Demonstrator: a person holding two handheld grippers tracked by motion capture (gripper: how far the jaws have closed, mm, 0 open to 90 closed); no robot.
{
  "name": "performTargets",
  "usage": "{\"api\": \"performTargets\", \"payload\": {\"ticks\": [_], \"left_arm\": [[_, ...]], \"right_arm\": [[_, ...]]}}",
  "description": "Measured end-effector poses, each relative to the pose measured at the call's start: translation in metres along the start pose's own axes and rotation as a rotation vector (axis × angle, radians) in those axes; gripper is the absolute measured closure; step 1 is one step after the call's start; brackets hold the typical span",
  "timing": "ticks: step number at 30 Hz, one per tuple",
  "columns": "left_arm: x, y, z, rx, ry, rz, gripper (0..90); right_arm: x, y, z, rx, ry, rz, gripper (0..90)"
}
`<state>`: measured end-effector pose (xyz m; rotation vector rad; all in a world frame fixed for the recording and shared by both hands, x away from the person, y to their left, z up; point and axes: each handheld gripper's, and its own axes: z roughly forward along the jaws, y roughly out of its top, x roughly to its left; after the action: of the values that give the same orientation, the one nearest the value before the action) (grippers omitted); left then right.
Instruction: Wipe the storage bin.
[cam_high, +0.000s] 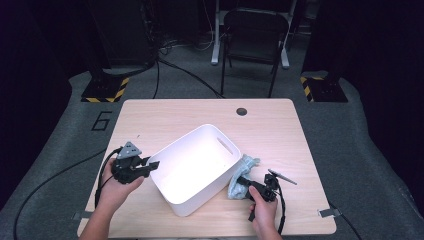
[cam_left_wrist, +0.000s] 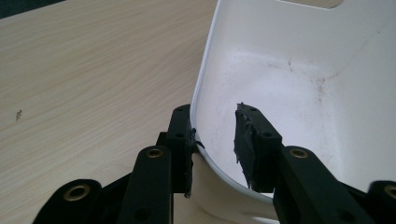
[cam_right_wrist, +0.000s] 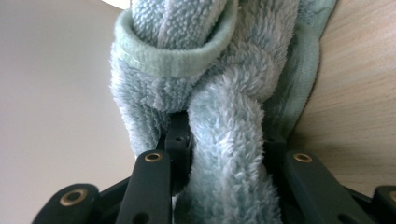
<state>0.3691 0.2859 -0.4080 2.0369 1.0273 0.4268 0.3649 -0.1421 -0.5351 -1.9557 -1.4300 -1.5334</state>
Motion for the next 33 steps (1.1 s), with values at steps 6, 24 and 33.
{"api": "performTargets", "payload": {"ticks": [6,24,33], "left_arm": [[-0.001,0.0,0.003,-0.001,-0.024,-0.004,66.6],[-0.008,-0.001,0.012,-0.026,-0.027,0.036,73.2],[-0.01,-0.001,0.01,-0.018,-0.019,0.03,78.5]], "right_arm": [[0.0,0.001,-0.001,-0.014,0.004,0.014,65.8],[0.009,0.006,-0.005,-0.039,0.004,-0.018,65.9],[0.015,0.012,-0.008,-0.071,0.054,-0.048,65.9]]}}
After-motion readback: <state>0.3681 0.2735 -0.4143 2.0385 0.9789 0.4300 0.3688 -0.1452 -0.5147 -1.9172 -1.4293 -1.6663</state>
